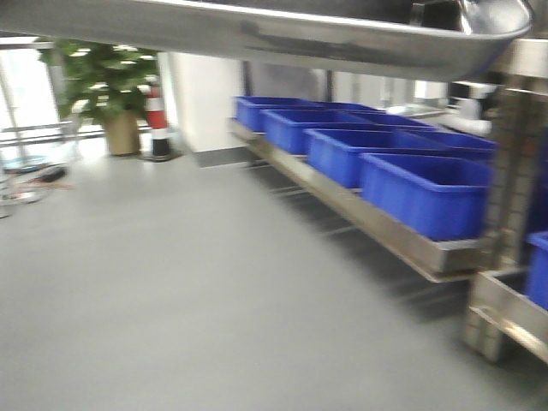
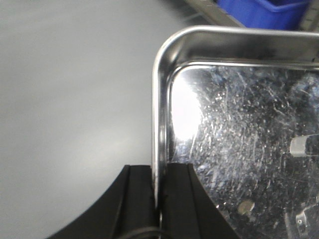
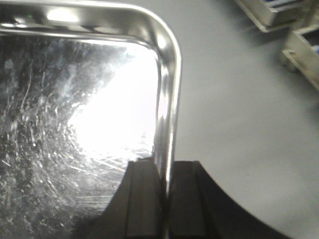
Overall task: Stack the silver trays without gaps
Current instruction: 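Hold the tray in both grippers while the base backs away and turns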
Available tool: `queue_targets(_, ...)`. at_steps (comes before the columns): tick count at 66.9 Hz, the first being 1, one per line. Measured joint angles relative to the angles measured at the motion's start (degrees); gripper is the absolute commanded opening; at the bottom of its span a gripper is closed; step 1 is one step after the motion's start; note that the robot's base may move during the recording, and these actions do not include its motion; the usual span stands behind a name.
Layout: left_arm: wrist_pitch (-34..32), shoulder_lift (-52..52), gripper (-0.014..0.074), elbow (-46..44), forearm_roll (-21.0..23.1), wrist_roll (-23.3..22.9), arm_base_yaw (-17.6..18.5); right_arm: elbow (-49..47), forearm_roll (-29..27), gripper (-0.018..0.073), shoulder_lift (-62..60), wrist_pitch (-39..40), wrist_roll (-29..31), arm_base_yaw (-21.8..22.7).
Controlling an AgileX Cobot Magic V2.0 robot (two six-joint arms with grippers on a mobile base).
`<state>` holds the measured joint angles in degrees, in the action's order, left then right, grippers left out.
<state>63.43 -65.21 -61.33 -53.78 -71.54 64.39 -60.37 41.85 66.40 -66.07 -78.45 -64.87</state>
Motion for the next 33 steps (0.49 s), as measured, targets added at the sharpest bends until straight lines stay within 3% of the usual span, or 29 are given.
queue_targets(33, 0.0, 0.0, -0.0016, 0.0, 0.0, 0.0, 0.0, 0.0, 0.0, -0.0015, 0.0, 0.0, 0.0, 0.0)
